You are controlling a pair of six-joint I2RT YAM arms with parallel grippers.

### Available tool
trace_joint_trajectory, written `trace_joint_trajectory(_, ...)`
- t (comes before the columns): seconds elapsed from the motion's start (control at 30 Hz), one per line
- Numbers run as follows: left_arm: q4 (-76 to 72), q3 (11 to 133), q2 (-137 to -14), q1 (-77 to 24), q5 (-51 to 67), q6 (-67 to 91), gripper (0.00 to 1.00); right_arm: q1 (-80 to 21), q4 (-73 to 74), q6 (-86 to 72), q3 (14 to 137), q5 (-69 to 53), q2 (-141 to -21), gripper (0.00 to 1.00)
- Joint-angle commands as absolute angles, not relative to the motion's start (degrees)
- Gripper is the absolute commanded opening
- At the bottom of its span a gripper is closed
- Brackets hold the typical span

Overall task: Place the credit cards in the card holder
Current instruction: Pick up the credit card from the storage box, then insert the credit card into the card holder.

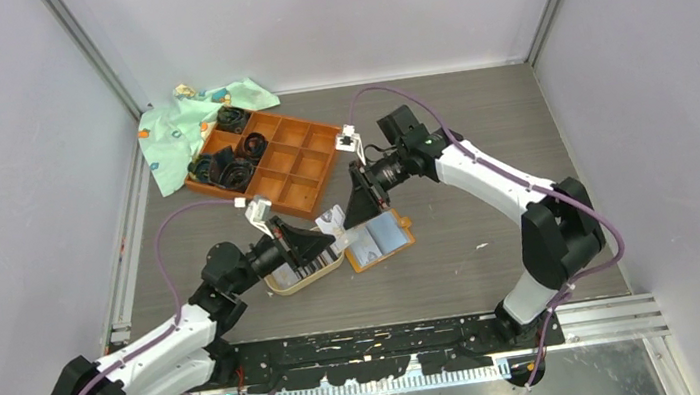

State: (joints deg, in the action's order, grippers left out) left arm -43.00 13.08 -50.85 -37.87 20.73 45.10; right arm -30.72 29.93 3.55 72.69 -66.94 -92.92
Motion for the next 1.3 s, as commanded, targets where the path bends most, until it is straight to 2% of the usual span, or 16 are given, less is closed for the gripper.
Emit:
trace_joint_trajectory(0.0, -36.6, 17.0, -49.3, -37.8, 27.9, 37.2, 0.00, -31.0, 37.7, 18.3, 74.0, -64.9, -86.5, 0.38)
trace_joint_trajectory(0.17, -32.7, 19.1, -50.5, -37.8, 32.9, 34.9, 0.00, -31.0, 37.6, 24.6, 70.8, -67.2, -84.1, 0.39)
trace_joint_trajectory(0.7, -40.9, 21.4, -59.4, -37.8, 39.0, 38.1, 0.00, -31.7, 38.5, 26.2, 70.6, -67.8, -86.7, 0.32)
trace_joint_trajectory(0.8, -41.0, 21.3, -59.3, -37.8, 38.8, 38.1, 0.00, -31.7, 38.8, 26.2, 70.8, -67.9, -87.3, 0.23)
trace_joint_trajectory(0.83, -41.0, 21.3, -59.2, -37.8, 38.8, 38.1, 0.00, -31.8, 39.2, 26.3, 71.0, -68.0, -87.6, 0.15)
trace_joint_trajectory(0.87, -40.9, 21.2, -59.2, -37.8, 38.6, 38.1, 0.00, -31.8, 40.4, 27.1, 71.7, -68.4, -87.9, 0.03)
trace_joint_trajectory(0.93, -40.1, 21.2, -59.0, -37.8, 37.2, 38.3, 0.00, -31.8, 44.7, 30.4, 73.2, -69.0, -88.5, 0.01)
trace_joint_trajectory(1.03, -31.7, 21.5, -56.2, -37.8, 30.9, 38.0, 0.27, -31.4, 46.9, 30.9, 73.8, -66.7, -88.7, 0.01)
trace_joint_trajectory(1.1, -24.4, 21.6, -53.1, -37.8, 25.8, 38.0, 0.40, -30.2, 45.7, 28.3, 72.6, -64.6, -88.6, 0.01)
trace_joint_trajectory(1.2, -19.0, 20.4, -48.0, -37.8, 20.8, 40.3, 0.49, -27.1, 39.7, 19.3, 70.3, -60.4, -89.8, 0.01)
trace_joint_trajectory(1.27, -18.3, 19.3, -45.9, -38.1, 18.9, 43.6, 0.49, -24.9, 36.4, 13.4, 69.2, -56.8, -91.7, 0.01)
